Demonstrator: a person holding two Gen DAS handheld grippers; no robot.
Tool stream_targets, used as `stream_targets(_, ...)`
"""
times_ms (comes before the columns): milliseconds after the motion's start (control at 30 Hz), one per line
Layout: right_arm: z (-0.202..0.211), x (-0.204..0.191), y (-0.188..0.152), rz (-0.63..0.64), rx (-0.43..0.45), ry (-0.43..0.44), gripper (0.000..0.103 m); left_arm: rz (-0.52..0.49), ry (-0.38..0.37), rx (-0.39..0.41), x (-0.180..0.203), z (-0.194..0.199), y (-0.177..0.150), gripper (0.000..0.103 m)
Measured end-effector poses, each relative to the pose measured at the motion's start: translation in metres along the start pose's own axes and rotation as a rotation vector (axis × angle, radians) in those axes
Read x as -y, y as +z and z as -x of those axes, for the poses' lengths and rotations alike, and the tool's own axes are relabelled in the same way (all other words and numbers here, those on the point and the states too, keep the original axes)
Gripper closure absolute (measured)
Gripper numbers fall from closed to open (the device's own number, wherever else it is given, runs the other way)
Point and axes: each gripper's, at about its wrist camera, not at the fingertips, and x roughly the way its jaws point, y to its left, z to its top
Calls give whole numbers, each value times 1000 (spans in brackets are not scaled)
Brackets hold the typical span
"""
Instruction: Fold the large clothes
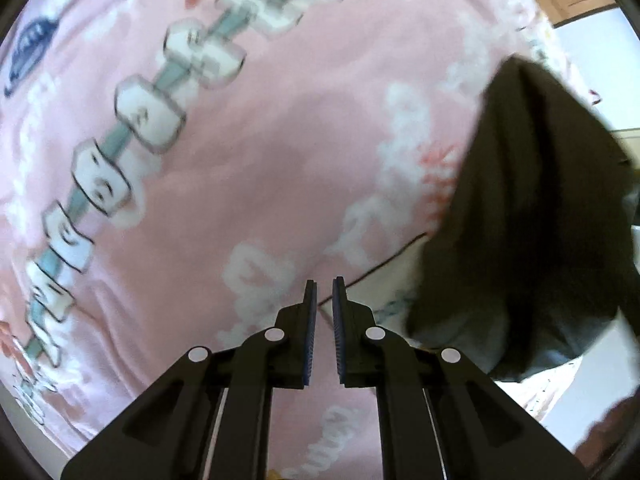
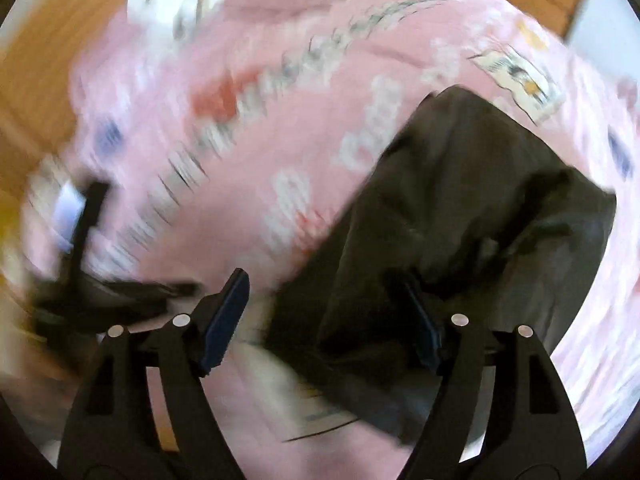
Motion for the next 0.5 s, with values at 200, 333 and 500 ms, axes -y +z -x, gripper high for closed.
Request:
stream_targets(200,123,68,55,-209,238,162,6,-76,-74,164,57,85,35,95)
stream_targets(333,87,136,89,-225,122,-365,6,-199,-66,221,163,83,78,82)
stream_targets(500,-24,203,91,-402,-189,-363,6,-321,-61,132,246,41,103,81)
